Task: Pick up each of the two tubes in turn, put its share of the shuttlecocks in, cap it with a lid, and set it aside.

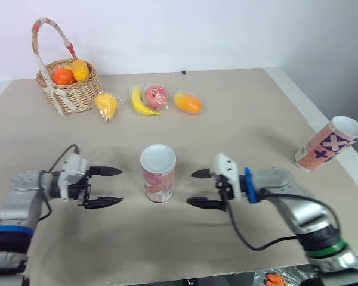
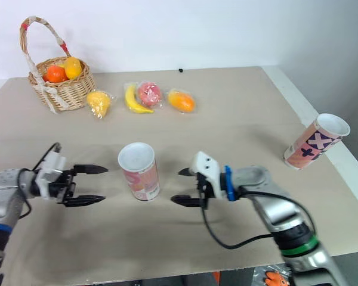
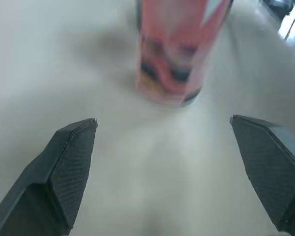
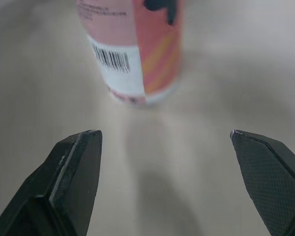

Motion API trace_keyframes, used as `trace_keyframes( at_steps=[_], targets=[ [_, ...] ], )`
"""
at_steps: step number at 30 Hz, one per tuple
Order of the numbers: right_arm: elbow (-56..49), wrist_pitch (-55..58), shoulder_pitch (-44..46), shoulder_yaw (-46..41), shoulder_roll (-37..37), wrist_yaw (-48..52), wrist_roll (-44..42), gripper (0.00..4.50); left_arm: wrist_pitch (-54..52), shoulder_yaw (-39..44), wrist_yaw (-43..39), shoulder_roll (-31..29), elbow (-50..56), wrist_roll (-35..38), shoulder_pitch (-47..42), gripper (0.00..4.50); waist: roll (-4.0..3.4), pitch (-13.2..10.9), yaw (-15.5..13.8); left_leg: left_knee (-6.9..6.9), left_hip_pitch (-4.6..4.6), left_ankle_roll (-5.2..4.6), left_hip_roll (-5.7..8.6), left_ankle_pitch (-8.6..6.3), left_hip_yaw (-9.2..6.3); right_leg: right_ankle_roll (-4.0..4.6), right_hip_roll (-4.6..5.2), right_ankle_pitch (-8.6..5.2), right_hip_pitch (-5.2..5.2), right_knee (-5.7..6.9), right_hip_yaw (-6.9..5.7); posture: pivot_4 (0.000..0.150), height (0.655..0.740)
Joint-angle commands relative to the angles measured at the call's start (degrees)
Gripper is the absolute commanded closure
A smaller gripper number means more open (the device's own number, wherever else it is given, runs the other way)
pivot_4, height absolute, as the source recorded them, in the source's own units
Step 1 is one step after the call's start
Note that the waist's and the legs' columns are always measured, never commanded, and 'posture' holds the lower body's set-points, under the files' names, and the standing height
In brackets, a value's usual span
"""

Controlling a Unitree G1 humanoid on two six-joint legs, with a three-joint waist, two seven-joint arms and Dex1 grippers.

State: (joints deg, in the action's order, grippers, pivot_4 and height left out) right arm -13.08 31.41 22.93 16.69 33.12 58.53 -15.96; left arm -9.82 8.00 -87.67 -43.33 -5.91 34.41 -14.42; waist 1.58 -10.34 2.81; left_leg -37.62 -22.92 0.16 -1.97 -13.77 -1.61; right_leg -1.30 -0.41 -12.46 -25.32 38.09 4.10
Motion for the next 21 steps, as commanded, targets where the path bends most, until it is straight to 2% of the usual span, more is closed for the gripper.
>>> trace_keyframes(
  at_steps=[1, 6, 21],
  targets=[
    [2.98, -3.72, 2.97, 1.55, -3.35, -2.27, 2.49, 0.05, -10.8, 5.41, 3.85, -2.42, 13.0, 11.56, 1.23, 0.0, 0.06, -0.03, -0.22, -0.01, -0.02, 0.01, 0.0, 0.01, -0.01, 0.0, 0.01, 0.0, 0.01, -0.01, -0.02, 0.15, 0.7298],
    [6.66, -5.19, 5.0, 3.21, -6.94, -2.3, 3.28, 0.05, -18.61, 9.05, 7.16, -4.77, 21.16, 18.42, 3.66, 0.0, 0.08, -0.04, -0.11, -0.02, -0.01, 0.05, 0.11, 0.02, 0.0, -0.04, 0.12, 0.02, 0.02, -0.02, -0.01, 0.15, 0.7298],
    [14.87, -8.54, 10.48, 5.59, -14.84, 0.41, 3.58, 0.05, -16.78, 12.34, 7.72, -7.31, 23.51, 15.15, 9.33, 0.0, 0.08, -0.05, 0.01, 0.0, 0.11, 0.07, -0.2, 0.03, 0.01, 0.23, -0.22, 0.08, 0.0, 0.01, -0.02, 0.15, 0.7298]
  ],
)
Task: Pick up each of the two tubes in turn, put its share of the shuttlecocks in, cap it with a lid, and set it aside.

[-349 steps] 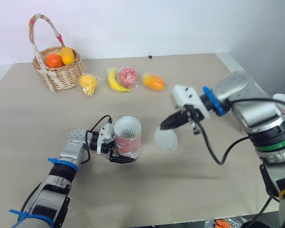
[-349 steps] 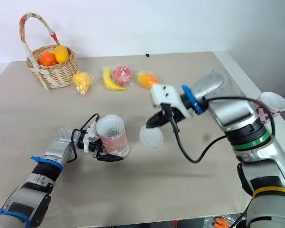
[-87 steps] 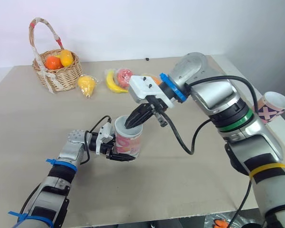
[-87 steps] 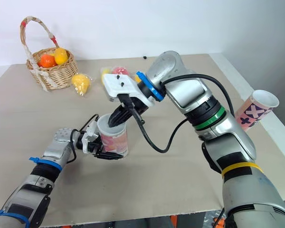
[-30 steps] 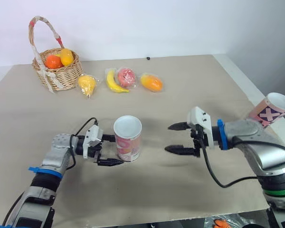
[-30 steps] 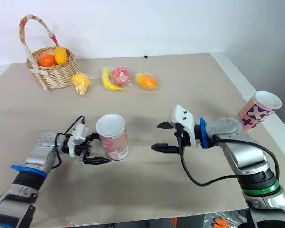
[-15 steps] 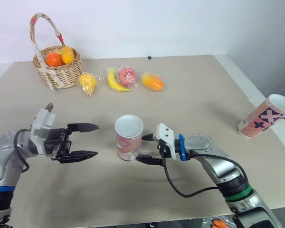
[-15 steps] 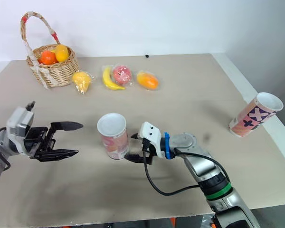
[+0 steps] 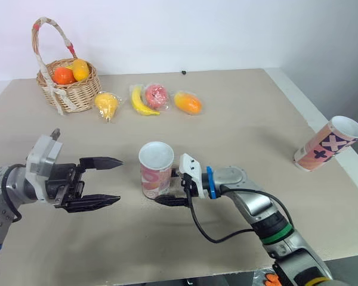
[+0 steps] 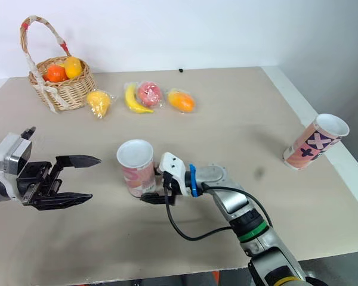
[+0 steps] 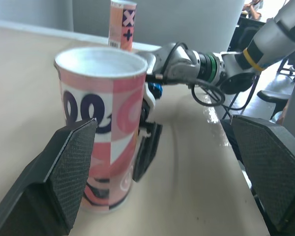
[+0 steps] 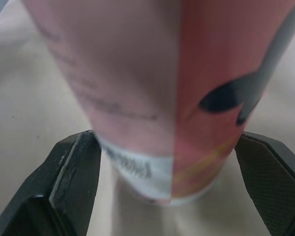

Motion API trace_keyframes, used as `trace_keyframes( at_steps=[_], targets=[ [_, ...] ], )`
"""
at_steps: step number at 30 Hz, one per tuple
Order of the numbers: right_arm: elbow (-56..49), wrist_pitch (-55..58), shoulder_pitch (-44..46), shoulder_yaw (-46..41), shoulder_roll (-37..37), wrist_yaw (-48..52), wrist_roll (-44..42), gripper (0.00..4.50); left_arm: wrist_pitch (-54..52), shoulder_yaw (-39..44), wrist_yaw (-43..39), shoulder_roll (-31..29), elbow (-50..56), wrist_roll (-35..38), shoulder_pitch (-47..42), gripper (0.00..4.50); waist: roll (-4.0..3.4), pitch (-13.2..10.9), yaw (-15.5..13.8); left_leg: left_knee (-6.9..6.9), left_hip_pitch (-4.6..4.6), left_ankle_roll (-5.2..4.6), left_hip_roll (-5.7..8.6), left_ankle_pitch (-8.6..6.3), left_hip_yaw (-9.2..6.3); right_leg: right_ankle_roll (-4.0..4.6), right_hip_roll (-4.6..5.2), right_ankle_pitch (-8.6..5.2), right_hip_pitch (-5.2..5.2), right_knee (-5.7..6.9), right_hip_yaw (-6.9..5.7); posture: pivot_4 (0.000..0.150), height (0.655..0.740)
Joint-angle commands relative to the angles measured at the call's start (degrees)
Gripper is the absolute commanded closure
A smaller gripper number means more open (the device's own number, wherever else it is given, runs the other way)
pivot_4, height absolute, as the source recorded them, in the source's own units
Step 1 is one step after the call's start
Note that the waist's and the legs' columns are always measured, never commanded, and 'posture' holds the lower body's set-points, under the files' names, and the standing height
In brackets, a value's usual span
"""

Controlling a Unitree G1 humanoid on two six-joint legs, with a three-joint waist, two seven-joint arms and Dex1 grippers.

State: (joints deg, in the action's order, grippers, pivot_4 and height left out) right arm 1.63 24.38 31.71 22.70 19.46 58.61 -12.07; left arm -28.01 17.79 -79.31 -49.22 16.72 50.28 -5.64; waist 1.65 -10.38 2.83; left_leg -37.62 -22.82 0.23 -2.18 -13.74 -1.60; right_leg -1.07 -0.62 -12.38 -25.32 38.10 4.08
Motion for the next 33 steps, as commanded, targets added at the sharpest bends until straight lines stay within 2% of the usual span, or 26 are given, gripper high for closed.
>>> trace_keyframes(
  at_steps=[1, 10, 11, 12, 13, 16, 21, 26, 29, 33],
  targets=[
    [0.51, -1.66, 2.08, -0.54, -1.73, 0.47, -0.49, 0.05, 1.86, 2.99, -0.86, -1.73, 0.4, -1.2, 0.92, 0.0, 0.0, 0.0, -0.02, 0.0, 0.0, 0.0, -0.01, 0.0, 0.0, 0.01, 0.0, -0.01, 0.0, 0.0, 0.0, 0.15, 0.7298],
    [2.87, -1.91, 3.22, -1.4, -4.8, 1.83, -1.72, 0.05, 4.14, 5.49, -0.03, -1.49, -2.68, -2.88, 2.01, 0.0, 0.0, 0.0, -0.01, 0.02, 0.01, 0.0, -0.05, 0.0, 0.01, 0.05, -0.02, 0.0, 0.0, 0.0, -0.01, 0.15, 0.7298],
    [2.92, -1.77, 3.1, -1.7, -4.77, 2.1, -2.02, 0.53, 4.09, 5.49, 0.27, -1.22, -2.66, -2.67, 1.95, 0.0, 0.0, 0.0, -0.01, 0.02, 0.01, 0.01, -0.04, 0.0, 0.02, 0.05, -0.01, 0.0, 0.0, 0.0, -0.01, 0.15, 0.7298],
    [2.83, -1.73, 2.99, -1.92, -4.59, 2.27, -2.21, 0.74, 4.06, 5.3, 0.54, -0.92, -2.55, -2.51, 1.87, 0.0, 0.0, 0.0, -0.02, 0.02, 0.01, 0.01, -0.04, 0.0, 0.02, 0.05, 0.0, 0.0, 0.0, 0.0, -0.01, 0.15, 0.7298],
    [2.66, -1.53, 2.96, -2.26, -4.25, 2.21, -2.35, 1.24, 4.05, 4.8, 0.82, -0.53, -2.32, -2.35, 1.58, 0.0, 0.0, 0.0, -0.02, 0.02, 0.01, 0.02, -0.04, -0.01, 0.03, 0.04, 0.0, 0.0, 0.0, 0.0, 0.0, 0.15, 0.7298],
    [2.08, -0.88, 2.92, -4.1, -3.58, 1.64, -3.35, 1.92, 4.05, 3.16, 1.66, 0.84, -1.93, -2.07, 0.01, 0.0, 0.0, 0.0, -0.04, 0.02, 0.01, 0.02, -0.04, -0.01, 0.02, 0.04, 0.0, 0.0, 0.0, 0.0, -0.01, 0.15, 0.7298],
    [-0.71, 1.47, 3.08, -9.33, -0.72, -1.09, -4.69, 2.0, 3.99, -1.8, 2.69, 4.31, -3.12, -3.06, -6.2, 0.0, 0.0, 0.0, -0.25, 0.02, -0.01, 0.16, 0.03, 0.07, 0.0, -0.03, 0.02, 0.05, 0.02, 0.01, 0.0, 0.15, 0.7298],
    [-2.68, 3.59, 2.14, -19.79, 3.61, -7.53, -6.63, 2.0, 4.42, -9.4, 6.78, 10.35, -5.74, -7.02, -15.99, 0.0, 0.02, 0.01, -0.26, 0.01, -0.05, 0.28, 0.13, 0.14, -0.01, -0.14, 0.07, 0.12, 0.05, -0.01, 0.05, 0.15, 0.7298],
    [0.02, 2.2, 0.23, -29.85, 5.32, -17.02, -6.27, 2.0, 5.26, -14.19, 10.9, 15.1, -8.59, -11.3, -22.12, 0.0, 0.03, 0.02, -0.56, 0.01, -0.04, 0.28, 0.16, 0.14, -0.02, -0.15, 0.07, 0.12, 0.07, -0.01, 0.07, 0.15, 0.7298],
    [4.66, 4.03, -0.31, -41.87, 3.92, -30.82, -8.16, 2.0, 3.75, -18.17, 13.91, 20.79, -10.63, -12.47, -26.89, 0.0, 0.02, 0.01, -0.67, 0.0, -0.1, 0.29, 0.33, 0.15, -0.02, -0.21, 0.17, 0.15, 0.07, -0.02, 0.18, 0.15, 0.7298]
  ],
)
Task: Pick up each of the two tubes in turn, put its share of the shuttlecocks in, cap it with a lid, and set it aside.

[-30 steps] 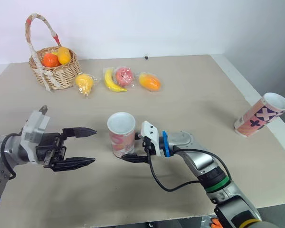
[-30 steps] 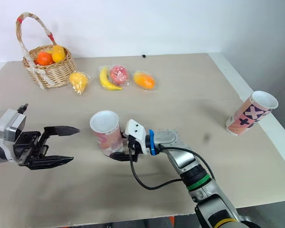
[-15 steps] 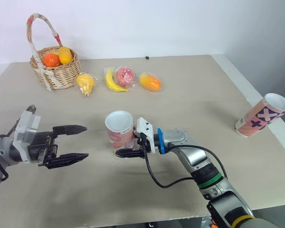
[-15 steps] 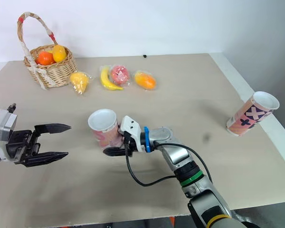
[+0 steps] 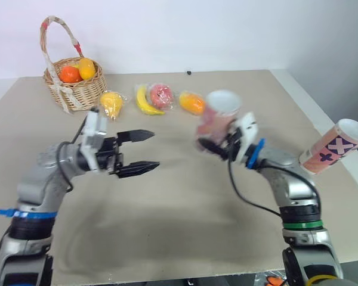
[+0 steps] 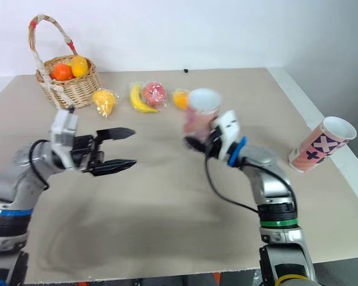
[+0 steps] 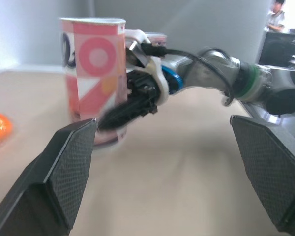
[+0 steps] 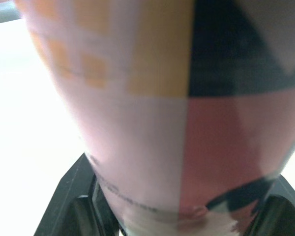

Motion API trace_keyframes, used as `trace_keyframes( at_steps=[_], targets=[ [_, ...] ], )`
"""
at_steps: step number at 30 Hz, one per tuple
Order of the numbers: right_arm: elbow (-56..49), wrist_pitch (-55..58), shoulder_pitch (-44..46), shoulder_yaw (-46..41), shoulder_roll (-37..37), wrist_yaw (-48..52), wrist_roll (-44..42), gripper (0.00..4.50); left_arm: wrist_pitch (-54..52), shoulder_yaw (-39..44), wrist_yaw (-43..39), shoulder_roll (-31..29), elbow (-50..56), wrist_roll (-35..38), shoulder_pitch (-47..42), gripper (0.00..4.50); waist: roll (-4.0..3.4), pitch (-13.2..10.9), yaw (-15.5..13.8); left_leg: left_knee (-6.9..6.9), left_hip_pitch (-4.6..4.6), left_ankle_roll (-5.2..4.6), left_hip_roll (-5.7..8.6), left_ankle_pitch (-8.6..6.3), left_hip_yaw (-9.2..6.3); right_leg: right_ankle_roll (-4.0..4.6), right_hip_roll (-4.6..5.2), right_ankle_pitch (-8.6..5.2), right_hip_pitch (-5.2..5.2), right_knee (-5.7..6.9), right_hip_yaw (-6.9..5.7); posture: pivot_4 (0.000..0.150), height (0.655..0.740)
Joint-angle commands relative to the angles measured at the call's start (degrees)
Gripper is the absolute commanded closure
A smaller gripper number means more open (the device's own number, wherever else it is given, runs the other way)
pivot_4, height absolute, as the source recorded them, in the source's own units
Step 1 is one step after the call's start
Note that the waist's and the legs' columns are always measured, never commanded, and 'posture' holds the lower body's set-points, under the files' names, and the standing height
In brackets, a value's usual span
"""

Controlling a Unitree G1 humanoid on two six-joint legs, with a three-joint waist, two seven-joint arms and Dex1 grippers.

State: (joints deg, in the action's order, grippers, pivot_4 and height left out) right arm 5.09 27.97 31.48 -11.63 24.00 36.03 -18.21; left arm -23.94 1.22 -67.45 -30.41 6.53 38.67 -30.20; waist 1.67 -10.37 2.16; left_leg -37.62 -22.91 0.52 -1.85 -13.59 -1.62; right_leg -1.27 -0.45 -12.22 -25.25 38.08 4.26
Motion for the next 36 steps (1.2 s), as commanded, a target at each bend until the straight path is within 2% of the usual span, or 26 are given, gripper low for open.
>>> trace_keyframes(
  at_steps=[1, 8, 12, 19, 26, 30, 31, 36],
  targets=[
    [1.98, -0.28, -0.45, -9.46, -1.12, -11.08, -1.88, 2.0, -0.25, -2.54, 2.91, 3.41, -1.4, -1.59, -3.4, 0.0, 0.0, 0.0, 0.22, 0.0, -0.01, 0.0, 0.03, 0.0, 0.01, -0.03, 0.04, -0.01, 0.0, -0.01, 0.02, 0.15, 0.7298],
    [4.98, -3.43, -1.7, -14.15, -3.23, -20.28, -1.47, 2.0, 1.43, -5.11, 9.63, 10.08, -8.14, -7.6, -9.26, 0.0, -0.07, -0.01, 0.87, 0.02, 0.08, -0.03, 0.03, 0.01, 0.14, -0.06, -0.04, 0.03, -0.03, 0.04, 0.23, 0.15, 0.7298],
    [5.61, -4.46, -2.95, -12.79, -3.32, -21.37, -0.46, 2.0, 1.48, -6.31, 11.69, 10.35, -9.37, -10.89, -9.79, 0.0, -0.08, 0.0, 0.89, 0.02, 0.16, -0.04, 0.04, 0.02, 0.25, -0.12, -0.06, 0.08, -0.01, 0.06, 0.35, 0.15, 0.7298],
    [8.23, -10.81, -6.46, -7.9, 0.51, -24.0, 8.11, 2.0, 1.79, -7.54, 14.13, 10.78, -9.07, -14.68, -9.74, 0.0, -0.09, 0.01, 0.68, 0.02, 0.14, -0.04, 0.11, 0.02, 0.42, -0.27, 0.04, 0.05, 0.0, 0.01, 0.5, 0.15, 0.7298],
    [9.72, -11.4, -7.02, -7.96, 0.69, -23.62, 7.04, 2.0, 0.62, -7.86, 15.15, 12.15, -8.08, -14.85, -10.48, 0.0, -0.09, 0.01, 0.67, 0.01, 0.17, -0.01, 0.21, 0.04, 0.45, -0.38, 0.08, 0.11, 0.03, -0.01, 0.6, 0.15, 0.7298],
    [10.0, -11.06, -7.67, -9.48, -0.19, -22.48, 4.15, 0.21, 0.09, -7.77, 15.67, 12.7, -7.87, -14.74, -10.73, 0.0, -0.09, 0.01, 0.68, 0.01, 0.21, 0.0, 0.21, 0.04, 0.45, -0.39, 0.08, 0.11, 0.08, -0.01, 0.6, 0.15, 0.7298],
    [9.8, -10.9, -7.9, -9.66, -0.19, -22.23, 3.63, 0.04, 0.02, -7.77, 15.71, 12.78, -7.83, -14.72, -10.75, 0.0, -0.09, 0.01, 0.67, 0.01, 0.21, 0.0, 0.21, 0.04, 0.45, -0.39, 0.08, 0.11, 0.08, -0.01, 0.6, 0.15, 0.7298],
    [9.5, -9.95, -8.66, -10.31, 0.6, -21.8, 2.35, 0.04, -0.17, -7.62, 15.82, 13.24, -7.78, -14.58, -10.84, 0.0, -0.09, 0.0, 0.8, 0.01, 0.21, 0.0, 0.21, 0.04, 0.53, -0.41, 0.07, 0.12, 0.05, -0.02, 0.69, 0.15, 0.7298]
  ],
)
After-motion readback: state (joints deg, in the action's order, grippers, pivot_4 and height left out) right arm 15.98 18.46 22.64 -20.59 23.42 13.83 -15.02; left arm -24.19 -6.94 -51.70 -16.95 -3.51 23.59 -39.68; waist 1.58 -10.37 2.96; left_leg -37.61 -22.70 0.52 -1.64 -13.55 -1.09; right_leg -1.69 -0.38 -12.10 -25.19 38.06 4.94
